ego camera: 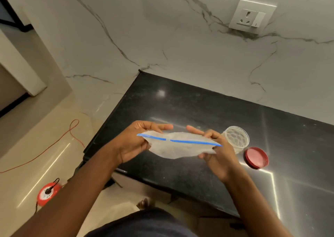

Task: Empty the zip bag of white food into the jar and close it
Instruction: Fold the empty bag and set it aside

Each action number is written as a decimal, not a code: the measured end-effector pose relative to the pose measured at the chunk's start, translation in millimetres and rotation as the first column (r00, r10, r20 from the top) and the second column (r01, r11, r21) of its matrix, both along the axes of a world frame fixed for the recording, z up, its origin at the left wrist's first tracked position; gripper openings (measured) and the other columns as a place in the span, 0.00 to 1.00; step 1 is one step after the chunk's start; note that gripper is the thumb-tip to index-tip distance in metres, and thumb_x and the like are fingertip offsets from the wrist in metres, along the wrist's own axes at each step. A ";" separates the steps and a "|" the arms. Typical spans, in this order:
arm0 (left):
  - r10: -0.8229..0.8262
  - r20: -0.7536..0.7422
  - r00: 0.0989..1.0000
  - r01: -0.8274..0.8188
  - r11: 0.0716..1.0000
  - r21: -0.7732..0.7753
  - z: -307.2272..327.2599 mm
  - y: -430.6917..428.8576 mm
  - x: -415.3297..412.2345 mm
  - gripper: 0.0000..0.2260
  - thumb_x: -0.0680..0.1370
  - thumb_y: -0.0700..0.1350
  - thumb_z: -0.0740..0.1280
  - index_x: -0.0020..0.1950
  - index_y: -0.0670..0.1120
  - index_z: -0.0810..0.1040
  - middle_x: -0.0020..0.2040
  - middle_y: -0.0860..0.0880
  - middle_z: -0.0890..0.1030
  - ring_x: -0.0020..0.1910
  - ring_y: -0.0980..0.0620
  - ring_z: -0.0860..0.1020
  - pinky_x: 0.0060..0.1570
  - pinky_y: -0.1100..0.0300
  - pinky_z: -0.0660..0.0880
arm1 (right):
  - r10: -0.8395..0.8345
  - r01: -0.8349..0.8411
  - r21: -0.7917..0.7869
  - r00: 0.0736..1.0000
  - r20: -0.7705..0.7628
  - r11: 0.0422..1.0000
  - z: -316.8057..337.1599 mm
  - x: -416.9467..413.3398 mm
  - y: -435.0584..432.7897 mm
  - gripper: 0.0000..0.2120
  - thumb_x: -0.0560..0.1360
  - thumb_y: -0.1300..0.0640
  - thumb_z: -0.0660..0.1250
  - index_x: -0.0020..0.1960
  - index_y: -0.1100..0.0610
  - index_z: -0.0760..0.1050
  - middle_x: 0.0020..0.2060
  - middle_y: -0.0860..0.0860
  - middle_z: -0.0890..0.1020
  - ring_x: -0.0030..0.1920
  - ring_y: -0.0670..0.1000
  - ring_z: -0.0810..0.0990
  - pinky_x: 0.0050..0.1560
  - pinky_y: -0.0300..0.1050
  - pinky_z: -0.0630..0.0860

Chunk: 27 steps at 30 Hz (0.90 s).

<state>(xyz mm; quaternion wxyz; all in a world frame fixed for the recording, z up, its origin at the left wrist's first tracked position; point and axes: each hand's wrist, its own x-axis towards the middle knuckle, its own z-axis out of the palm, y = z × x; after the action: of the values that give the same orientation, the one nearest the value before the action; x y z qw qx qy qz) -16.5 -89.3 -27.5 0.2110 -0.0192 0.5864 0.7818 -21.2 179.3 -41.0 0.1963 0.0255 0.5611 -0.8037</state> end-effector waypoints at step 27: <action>0.502 0.276 0.819 -0.532 0.846 0.040 -37.9 -22.5 56.3 0.18 0.75 0.46 0.79 0.64 0.47 0.83 0.55 0.44 0.89 0.54 0.45 0.88 0.52 0.49 0.86 | -0.175 0.174 -0.018 0.980 -0.095 0.985 -37.9 16.3 -155.1 0.23 0.81 0.65 0.69 0.75 0.54 0.73 0.63 0.55 0.85 0.64 0.60 0.84 0.60 0.59 0.83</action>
<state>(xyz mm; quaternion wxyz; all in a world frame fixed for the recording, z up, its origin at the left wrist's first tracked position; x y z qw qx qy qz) 39.8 -111.8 -65.4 0.0650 -0.2659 0.4808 0.8330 -4.9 24.2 -78.9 0.0978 0.0348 0.5619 -0.8207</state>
